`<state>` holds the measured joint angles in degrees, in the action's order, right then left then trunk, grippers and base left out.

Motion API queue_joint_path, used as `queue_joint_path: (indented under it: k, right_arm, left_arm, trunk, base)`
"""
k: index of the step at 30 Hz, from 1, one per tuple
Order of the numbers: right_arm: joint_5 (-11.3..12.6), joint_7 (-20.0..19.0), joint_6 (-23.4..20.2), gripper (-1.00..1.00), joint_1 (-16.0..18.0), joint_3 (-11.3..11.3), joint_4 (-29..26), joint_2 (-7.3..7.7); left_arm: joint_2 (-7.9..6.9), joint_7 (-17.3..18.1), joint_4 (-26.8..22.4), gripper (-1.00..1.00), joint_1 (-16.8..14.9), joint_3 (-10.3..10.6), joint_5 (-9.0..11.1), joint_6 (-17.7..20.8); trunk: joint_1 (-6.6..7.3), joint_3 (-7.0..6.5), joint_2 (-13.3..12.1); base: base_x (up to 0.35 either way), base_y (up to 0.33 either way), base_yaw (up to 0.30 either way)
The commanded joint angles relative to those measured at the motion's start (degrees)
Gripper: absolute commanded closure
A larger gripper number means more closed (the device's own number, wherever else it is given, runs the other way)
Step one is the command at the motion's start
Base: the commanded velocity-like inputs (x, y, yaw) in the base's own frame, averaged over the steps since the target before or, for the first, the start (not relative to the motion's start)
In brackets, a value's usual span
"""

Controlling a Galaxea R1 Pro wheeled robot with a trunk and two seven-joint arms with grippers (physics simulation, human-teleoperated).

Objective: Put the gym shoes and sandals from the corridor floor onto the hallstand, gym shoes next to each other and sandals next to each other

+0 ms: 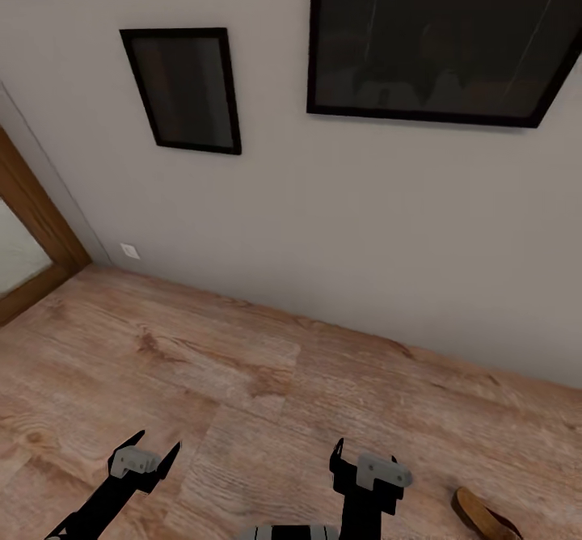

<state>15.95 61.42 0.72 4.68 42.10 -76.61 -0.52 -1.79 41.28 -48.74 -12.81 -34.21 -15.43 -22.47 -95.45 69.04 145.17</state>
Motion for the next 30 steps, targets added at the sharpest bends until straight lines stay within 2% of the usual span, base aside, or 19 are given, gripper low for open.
queue_joint_path:
  k: [1,30]
  right_arm:
    - [0.31,0.28,0.07,-1.0,0.07,0.13,-0.03,0.02]
    - [0.31,0.28,0.07,-1.0,0.07,0.18,-0.03,0.0]
  left_arm:
    - [0.04,0.21,-0.04,-1.0,-0.04,-0.24,-0.47,-0.29]
    - [0.04,0.21,-0.04,-1.0,-0.03,-0.24,-0.47,-0.29]
  trunk:
    - [0.01,0.04,0.02]
    - [0.01,0.04,0.02]
  base:
    - [0.0,0.0,-0.288]
    - [0.0,0.0,-0.288]
